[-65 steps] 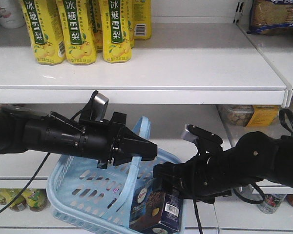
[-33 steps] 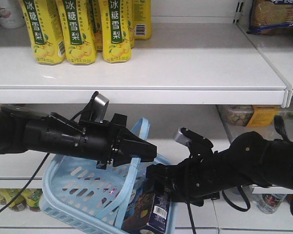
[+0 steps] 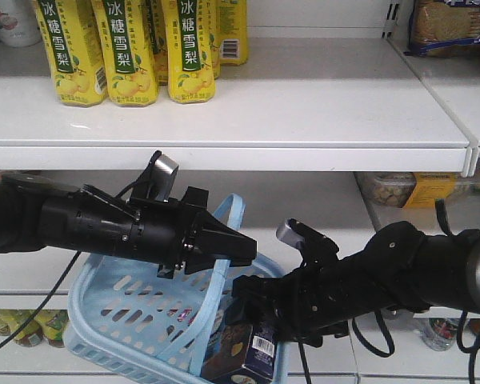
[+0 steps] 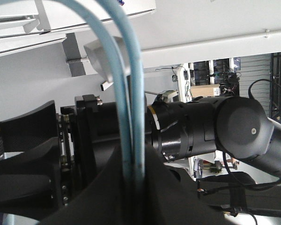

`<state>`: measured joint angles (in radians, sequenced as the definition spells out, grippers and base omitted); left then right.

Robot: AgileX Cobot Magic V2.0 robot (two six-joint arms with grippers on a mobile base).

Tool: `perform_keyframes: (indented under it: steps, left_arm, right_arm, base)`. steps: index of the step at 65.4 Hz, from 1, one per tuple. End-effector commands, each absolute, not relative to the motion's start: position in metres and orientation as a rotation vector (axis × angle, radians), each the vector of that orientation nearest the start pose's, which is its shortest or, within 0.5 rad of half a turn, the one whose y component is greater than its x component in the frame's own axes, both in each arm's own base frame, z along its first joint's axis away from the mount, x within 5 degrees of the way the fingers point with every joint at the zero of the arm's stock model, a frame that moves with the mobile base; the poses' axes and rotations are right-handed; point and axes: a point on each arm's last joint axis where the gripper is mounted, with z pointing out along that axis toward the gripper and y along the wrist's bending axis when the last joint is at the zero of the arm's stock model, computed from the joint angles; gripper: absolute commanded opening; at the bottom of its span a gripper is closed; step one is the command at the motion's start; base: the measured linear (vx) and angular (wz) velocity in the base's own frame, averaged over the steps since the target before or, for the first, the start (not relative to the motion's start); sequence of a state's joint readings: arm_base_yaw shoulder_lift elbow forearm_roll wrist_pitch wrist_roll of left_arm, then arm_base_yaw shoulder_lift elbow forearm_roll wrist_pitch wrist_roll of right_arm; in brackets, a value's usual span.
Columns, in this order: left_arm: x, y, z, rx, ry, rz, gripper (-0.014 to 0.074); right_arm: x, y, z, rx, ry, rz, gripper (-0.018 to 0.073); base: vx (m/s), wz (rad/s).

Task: Left arm holds basket, right arm returns cookies
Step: 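Close the right gripper on the top of the Chocofello box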

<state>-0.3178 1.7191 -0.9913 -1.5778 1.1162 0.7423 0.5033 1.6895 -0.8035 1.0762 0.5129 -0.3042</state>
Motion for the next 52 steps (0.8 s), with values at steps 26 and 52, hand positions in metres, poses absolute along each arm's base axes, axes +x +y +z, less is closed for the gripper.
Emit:
perform_keyframes:
  steps: [26,52]
  left_arm:
    - [0.294,-0.178,0.281,0.024,2.123,-1.934,-0.0003]
    - [0.294,-0.178,0.281,0.024,2.123,-1.934,-0.0003]
  right_arm:
    - [0.258,0.185,0.159,0.152,2.772,0.952,0.0482]
    - [0.267,0.181,0.145,0.202,2.754,0.854,0.0312]
  base:
    - [0.0,0.0]
    - [0.0,0.0]
